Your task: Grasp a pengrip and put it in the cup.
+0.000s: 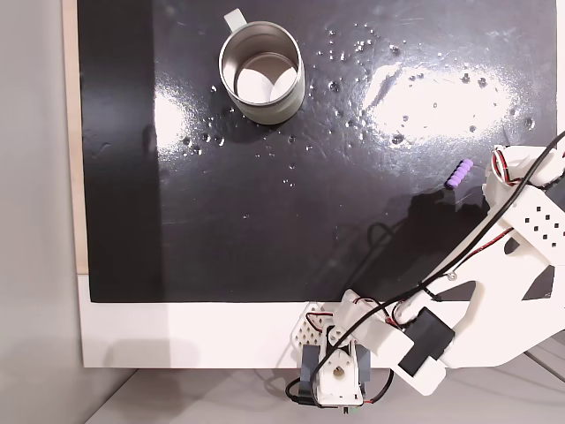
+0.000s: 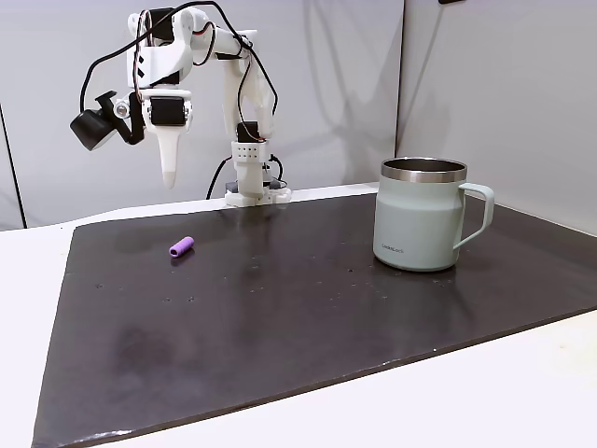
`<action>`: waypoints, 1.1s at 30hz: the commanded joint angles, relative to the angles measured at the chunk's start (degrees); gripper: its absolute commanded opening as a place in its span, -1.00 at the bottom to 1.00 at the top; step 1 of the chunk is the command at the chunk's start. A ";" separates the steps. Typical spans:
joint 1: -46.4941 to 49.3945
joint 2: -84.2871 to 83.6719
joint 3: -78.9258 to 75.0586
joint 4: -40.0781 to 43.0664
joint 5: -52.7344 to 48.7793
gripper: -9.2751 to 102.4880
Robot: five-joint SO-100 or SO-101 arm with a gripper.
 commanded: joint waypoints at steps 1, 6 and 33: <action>-0.18 0.26 -3.87 -1.14 -10.37 -0.83; -0.35 -1.32 -3.43 -5.19 -22.50 -0.74; -0.26 4.57 35.07 -46.67 -46.93 -0.26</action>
